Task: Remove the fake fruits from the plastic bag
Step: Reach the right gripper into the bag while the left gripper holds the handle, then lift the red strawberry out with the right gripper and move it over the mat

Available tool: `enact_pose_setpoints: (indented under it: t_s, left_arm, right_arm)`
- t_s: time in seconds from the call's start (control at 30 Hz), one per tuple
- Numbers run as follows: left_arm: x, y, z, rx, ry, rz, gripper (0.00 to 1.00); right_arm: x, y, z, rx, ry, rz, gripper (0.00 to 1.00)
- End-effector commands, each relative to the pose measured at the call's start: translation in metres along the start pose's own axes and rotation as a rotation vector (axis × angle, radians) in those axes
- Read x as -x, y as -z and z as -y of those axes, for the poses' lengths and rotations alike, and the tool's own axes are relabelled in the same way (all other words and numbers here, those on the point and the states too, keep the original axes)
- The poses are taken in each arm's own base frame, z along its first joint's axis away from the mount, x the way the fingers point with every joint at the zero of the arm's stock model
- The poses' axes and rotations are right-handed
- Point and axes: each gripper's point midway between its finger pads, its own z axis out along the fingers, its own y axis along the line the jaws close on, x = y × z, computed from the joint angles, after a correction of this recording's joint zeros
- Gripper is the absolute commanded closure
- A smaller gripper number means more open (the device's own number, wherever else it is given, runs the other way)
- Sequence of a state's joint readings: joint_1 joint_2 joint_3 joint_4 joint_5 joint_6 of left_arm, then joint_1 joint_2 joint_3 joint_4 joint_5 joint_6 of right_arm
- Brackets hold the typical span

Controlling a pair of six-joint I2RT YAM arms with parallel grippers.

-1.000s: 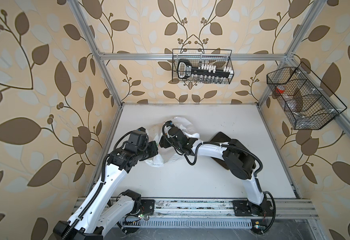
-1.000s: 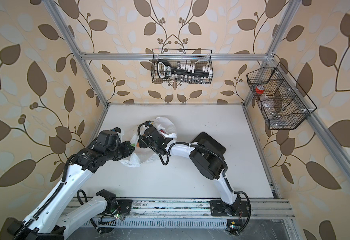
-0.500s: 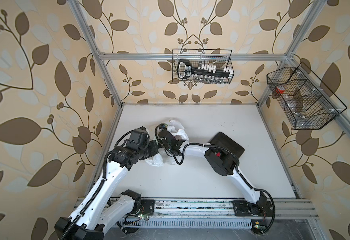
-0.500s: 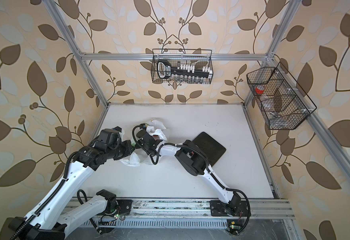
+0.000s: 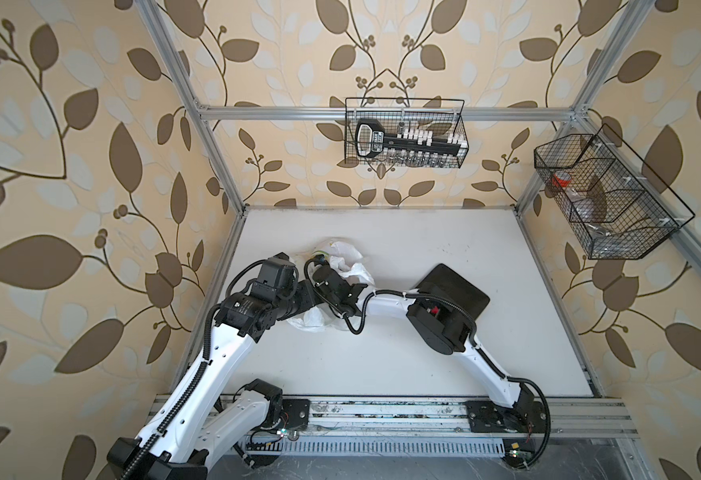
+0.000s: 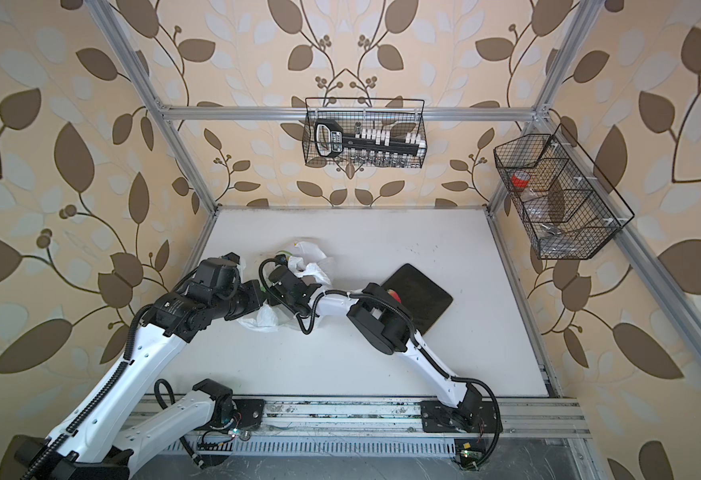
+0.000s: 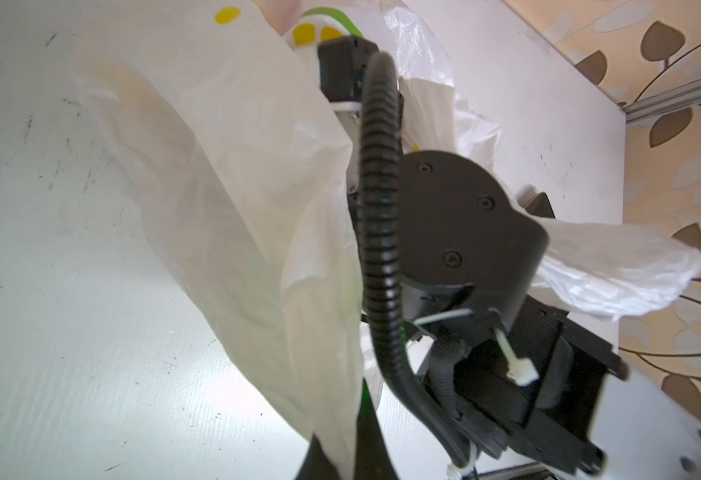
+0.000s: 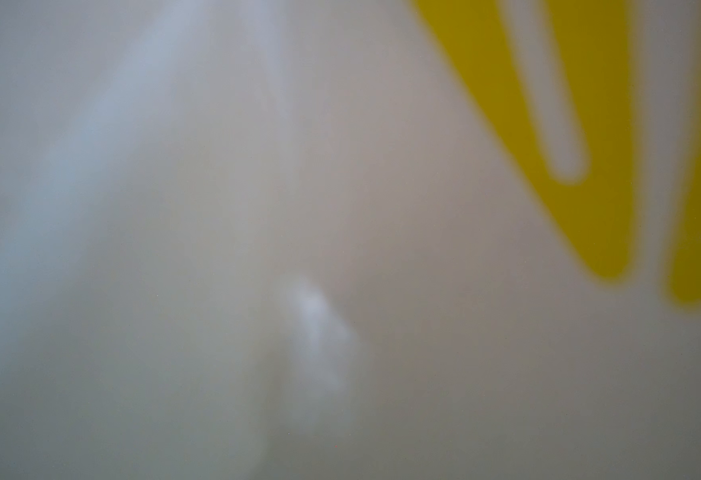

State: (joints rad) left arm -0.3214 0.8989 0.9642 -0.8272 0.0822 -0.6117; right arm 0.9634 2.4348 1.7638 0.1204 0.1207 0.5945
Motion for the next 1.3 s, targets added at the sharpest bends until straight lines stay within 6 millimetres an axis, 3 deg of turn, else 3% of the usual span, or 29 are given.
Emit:
enact_pose_setpoints:
  t_s: [0.0,0.13,0.27,0.57,0.77,0.9,1.1,1.27]
  left_arm:
    - [0.004,0.006,-0.009,0.034,0.032,0.054,1.0]
    - [0.004,0.004,-0.011,0.034,0.049,0.066,1.0]
    - [0.004,0.001,-0.01,0.024,0.05,0.068,1.0]
    - [0.009,-0.005,-0.002,-0.014,0.05,0.086,1.0]
    - [0.012,-0.009,0.0,-0.024,0.05,0.095,1.0]
    - [0.014,-0.012,0.002,-0.032,0.054,0.1,1.0]
    - [0.014,-0.017,0.003,-0.044,0.059,0.104,1.0]
    - [0.014,-0.017,0.004,-0.047,0.052,0.099,1.0]
  right_arm:
    - [0.031,0.035,-0.009,0.009,0.045,0.051,0.59]
    - [0.042,0.072,-0.011,0.039,0.06,0.07,0.61]
    - [0.039,0.105,-0.011,0.073,0.079,0.052,0.63]
    - [0.013,0.179,0.0,0.119,0.177,-0.066,0.64]
    - [-0.005,0.242,0.015,0.103,0.231,-0.11,0.65]
    - [-0.013,0.286,0.049,-0.016,0.193,-0.086,0.64]
    - [-0.042,0.332,0.141,-0.259,-0.114,-0.074,0.64]
    - [-0.025,0.35,0.203,-0.385,-0.285,-0.017,0.63]
